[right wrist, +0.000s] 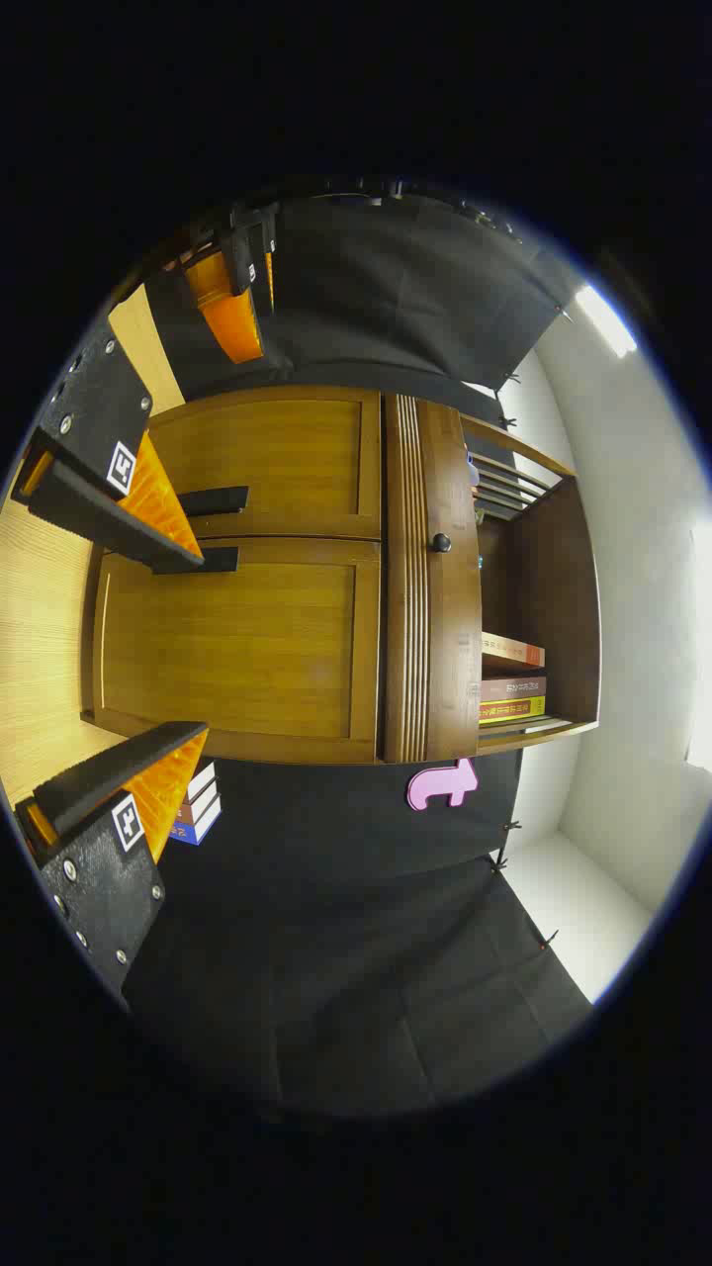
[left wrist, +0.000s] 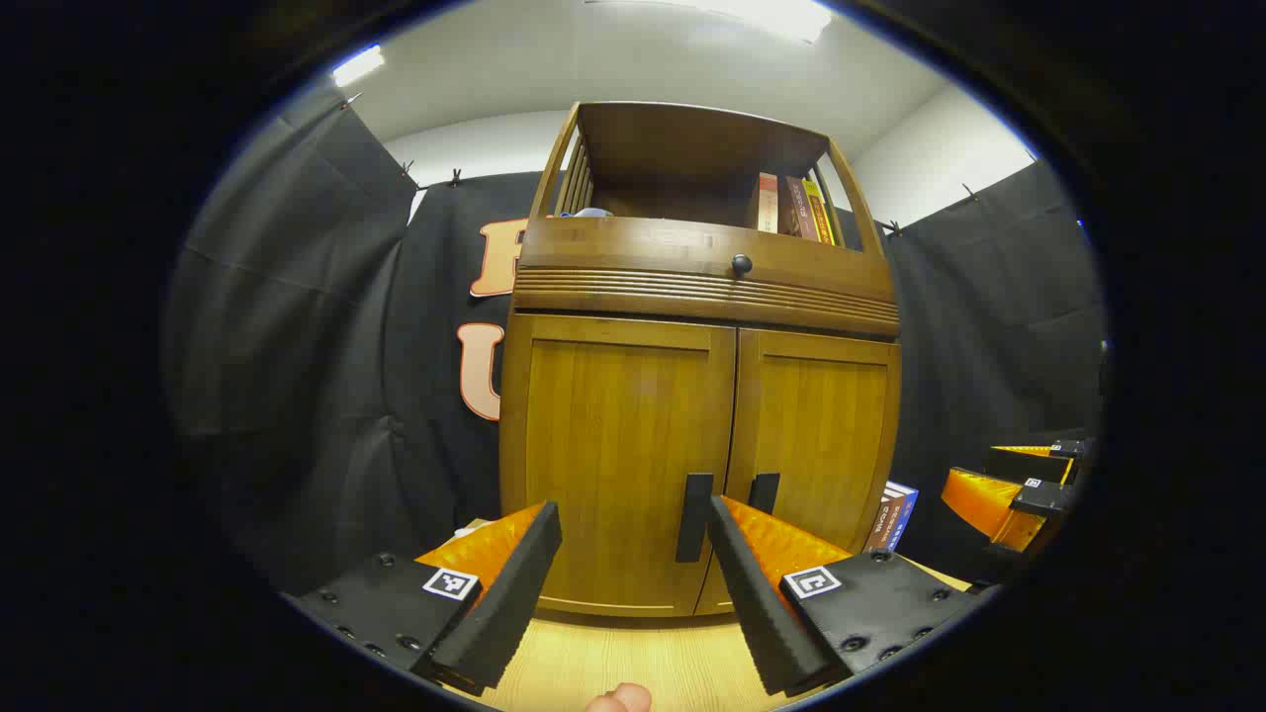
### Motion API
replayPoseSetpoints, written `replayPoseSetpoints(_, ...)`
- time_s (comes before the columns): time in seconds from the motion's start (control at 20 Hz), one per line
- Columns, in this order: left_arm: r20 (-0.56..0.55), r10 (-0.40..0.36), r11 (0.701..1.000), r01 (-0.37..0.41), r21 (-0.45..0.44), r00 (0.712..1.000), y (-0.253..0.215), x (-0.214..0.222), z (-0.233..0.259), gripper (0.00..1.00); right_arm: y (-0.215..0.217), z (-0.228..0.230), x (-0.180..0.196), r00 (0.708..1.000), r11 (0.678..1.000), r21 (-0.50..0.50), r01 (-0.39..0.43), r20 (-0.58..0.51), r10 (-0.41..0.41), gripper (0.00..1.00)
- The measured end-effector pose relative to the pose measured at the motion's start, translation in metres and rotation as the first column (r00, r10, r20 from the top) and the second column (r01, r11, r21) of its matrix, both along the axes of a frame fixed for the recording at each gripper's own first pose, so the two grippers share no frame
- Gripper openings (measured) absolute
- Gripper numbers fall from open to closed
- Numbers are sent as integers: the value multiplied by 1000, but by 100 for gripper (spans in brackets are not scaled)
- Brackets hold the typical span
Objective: Open the right door of the double-door shoe cabinet with the right hand, and open the left door with the left hand.
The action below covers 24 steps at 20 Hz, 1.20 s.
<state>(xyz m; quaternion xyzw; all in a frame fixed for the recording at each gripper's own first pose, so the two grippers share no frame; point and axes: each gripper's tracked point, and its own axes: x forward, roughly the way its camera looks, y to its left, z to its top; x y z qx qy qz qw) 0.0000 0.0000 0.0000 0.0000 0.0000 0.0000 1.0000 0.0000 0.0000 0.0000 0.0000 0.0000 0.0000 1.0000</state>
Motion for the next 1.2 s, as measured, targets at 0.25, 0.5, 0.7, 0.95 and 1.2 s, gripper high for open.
replayPoseSetpoints(0.25,6,-4,1000,4,19,1000,-5,6,1,94,-4,2,4,1000,1000,7,7,18,-7,94)
replayPoseSetpoints(0.5,-1,-11,1000,11,17,1000,-8,13,-3,94,-3,0,11,1000,1000,6,3,19,-4,94)
replayPoseSetpoints(0.7,-9,-9,1000,9,18,1000,-9,18,-10,96,-1,-4,19,1000,1000,13,1,17,-1,94)
replayPoseSetpoints(0.95,-48,-14,1000,13,-24,999,-8,29,-31,99,-4,-10,28,1000,1000,24,11,5,-12,94)
replayPoseSetpoints(1.2,-61,-17,999,13,-51,998,0,40,-32,97,-11,-8,32,1000,1000,18,26,13,-26,93)
